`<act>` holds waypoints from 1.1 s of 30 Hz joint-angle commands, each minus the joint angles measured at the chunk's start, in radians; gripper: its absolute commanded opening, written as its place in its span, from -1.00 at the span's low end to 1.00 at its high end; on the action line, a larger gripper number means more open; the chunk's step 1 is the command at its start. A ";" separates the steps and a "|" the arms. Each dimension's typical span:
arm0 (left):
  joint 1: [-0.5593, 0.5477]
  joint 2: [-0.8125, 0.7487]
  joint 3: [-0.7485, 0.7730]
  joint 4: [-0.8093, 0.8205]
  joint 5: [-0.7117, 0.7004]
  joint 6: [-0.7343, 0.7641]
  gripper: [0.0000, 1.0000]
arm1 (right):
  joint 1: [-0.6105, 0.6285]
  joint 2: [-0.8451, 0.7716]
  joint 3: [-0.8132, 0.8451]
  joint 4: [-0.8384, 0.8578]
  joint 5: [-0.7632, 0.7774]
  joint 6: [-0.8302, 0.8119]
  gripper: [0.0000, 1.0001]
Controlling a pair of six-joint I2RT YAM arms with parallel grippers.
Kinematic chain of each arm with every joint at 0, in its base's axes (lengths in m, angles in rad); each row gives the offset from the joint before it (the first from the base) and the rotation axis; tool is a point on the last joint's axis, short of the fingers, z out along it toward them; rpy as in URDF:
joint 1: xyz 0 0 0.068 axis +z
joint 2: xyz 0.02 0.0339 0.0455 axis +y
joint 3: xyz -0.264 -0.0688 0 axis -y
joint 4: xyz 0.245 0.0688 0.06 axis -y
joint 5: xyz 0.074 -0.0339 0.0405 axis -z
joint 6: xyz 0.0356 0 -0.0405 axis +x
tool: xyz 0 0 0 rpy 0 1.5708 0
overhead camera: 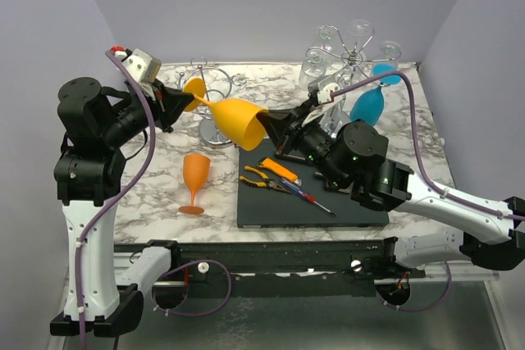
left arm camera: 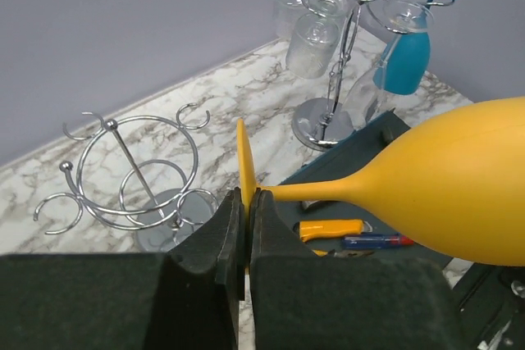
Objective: Place the wine glass upside down on the wine glass rack
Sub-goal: Turn the wine glass upside down at the wine rack.
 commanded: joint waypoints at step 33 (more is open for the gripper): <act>0.016 0.097 -0.242 0.047 -0.629 1.595 -1.00 | 0.006 -0.244 -0.323 -0.154 0.037 0.245 0.41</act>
